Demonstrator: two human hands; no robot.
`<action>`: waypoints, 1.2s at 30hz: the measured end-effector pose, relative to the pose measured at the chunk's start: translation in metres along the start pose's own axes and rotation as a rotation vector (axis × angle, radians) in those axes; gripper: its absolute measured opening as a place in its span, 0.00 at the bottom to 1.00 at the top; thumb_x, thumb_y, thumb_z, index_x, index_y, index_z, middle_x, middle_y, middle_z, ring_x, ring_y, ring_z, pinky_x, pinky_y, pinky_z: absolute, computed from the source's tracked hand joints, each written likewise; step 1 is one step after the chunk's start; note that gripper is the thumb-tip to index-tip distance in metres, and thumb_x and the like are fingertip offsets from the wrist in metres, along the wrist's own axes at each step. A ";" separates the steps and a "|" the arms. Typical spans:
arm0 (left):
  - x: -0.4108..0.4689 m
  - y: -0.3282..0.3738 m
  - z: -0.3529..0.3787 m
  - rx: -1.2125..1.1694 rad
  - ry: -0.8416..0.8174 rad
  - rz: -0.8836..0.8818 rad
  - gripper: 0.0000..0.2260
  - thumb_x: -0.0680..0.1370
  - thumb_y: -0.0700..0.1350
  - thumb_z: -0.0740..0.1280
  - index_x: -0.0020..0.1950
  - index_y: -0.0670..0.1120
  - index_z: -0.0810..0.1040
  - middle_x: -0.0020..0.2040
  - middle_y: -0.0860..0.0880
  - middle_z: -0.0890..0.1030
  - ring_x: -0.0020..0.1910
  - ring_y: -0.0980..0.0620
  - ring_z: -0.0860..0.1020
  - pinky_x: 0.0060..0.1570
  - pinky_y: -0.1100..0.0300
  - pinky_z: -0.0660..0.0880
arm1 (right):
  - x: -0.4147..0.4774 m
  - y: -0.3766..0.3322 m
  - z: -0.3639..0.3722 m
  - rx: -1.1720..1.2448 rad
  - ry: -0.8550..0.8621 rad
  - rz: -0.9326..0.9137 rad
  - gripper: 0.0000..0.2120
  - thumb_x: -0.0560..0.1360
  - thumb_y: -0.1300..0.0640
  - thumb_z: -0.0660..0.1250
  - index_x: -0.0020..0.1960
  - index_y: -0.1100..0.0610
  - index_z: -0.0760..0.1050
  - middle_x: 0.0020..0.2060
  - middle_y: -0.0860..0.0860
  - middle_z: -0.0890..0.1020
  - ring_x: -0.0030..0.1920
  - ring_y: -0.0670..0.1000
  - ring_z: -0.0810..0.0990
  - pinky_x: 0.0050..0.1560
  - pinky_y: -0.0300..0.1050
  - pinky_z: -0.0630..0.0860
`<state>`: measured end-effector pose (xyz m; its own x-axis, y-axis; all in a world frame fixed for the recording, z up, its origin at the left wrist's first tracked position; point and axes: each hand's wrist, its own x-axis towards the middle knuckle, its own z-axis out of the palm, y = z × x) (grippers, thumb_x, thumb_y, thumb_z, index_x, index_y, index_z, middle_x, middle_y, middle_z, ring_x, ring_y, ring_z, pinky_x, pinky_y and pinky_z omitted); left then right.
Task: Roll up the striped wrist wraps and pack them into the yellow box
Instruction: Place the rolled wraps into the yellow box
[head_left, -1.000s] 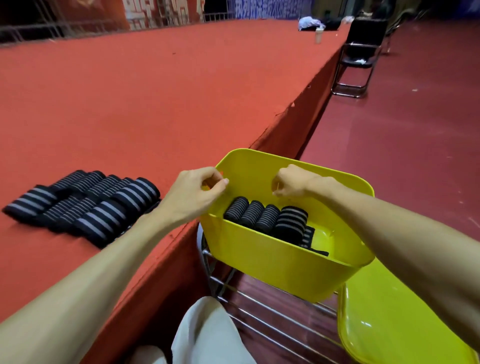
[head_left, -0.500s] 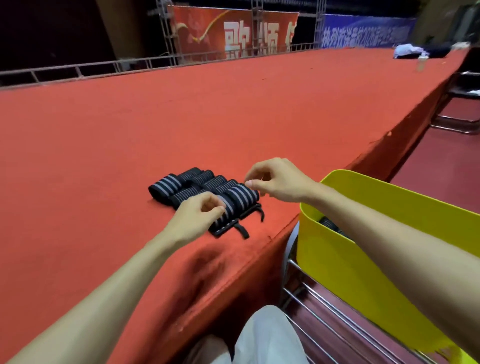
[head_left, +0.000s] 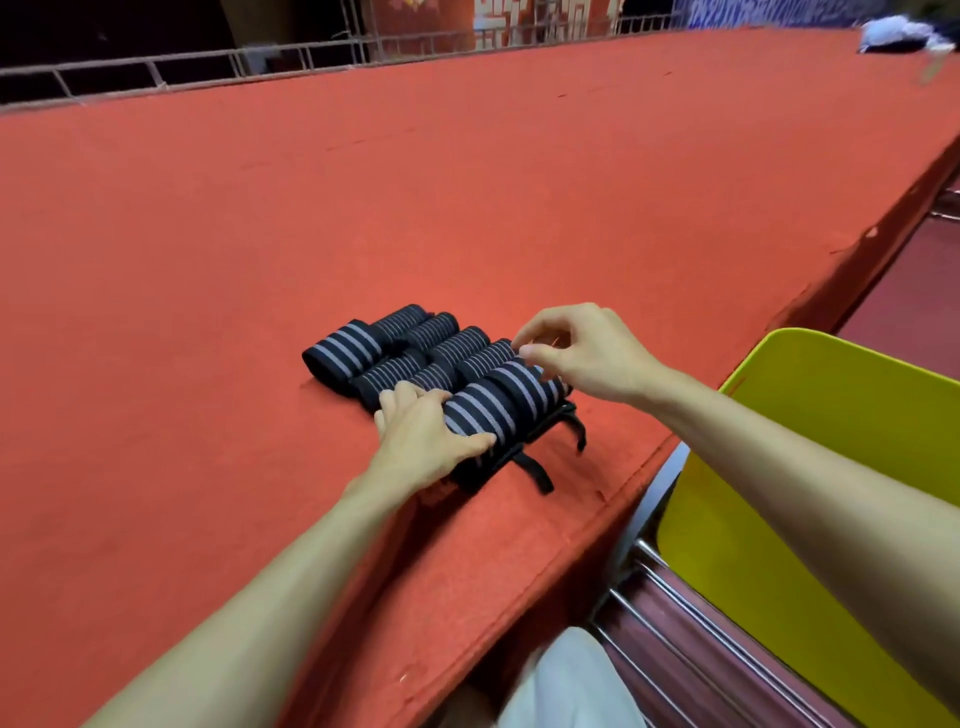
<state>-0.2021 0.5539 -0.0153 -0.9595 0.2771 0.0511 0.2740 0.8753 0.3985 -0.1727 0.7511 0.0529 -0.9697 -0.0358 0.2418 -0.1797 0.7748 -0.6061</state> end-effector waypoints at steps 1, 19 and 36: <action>0.000 0.000 0.000 0.010 0.000 0.019 0.34 0.68 0.63 0.72 0.69 0.49 0.70 0.61 0.45 0.68 0.64 0.44 0.63 0.64 0.54 0.60 | 0.000 0.001 -0.001 -0.002 0.005 0.000 0.05 0.75 0.57 0.68 0.46 0.49 0.83 0.34 0.39 0.80 0.35 0.35 0.77 0.40 0.27 0.69; -0.074 -0.088 -0.032 -0.703 0.313 -0.135 0.28 0.58 0.56 0.74 0.55 0.54 0.72 0.47 0.61 0.77 0.43 0.65 0.75 0.42 0.72 0.69 | 0.008 -0.035 0.044 0.027 -0.123 0.016 0.07 0.75 0.57 0.69 0.52 0.52 0.81 0.44 0.44 0.83 0.45 0.44 0.79 0.53 0.40 0.74; -0.079 -0.122 -0.007 -0.899 0.417 -0.234 0.29 0.59 0.60 0.73 0.56 0.53 0.74 0.48 0.58 0.80 0.46 0.63 0.78 0.49 0.66 0.75 | 0.066 -0.047 0.105 -1.032 -0.361 -0.383 0.20 0.74 0.57 0.67 0.63 0.56 0.67 0.59 0.54 0.70 0.59 0.57 0.68 0.51 0.49 0.61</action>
<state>-0.1602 0.4223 -0.0614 -0.9762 -0.1736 0.1298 0.0900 0.2198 0.9714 -0.2451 0.6459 0.0181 -0.9017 -0.4288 -0.0552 -0.4125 0.8148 0.4073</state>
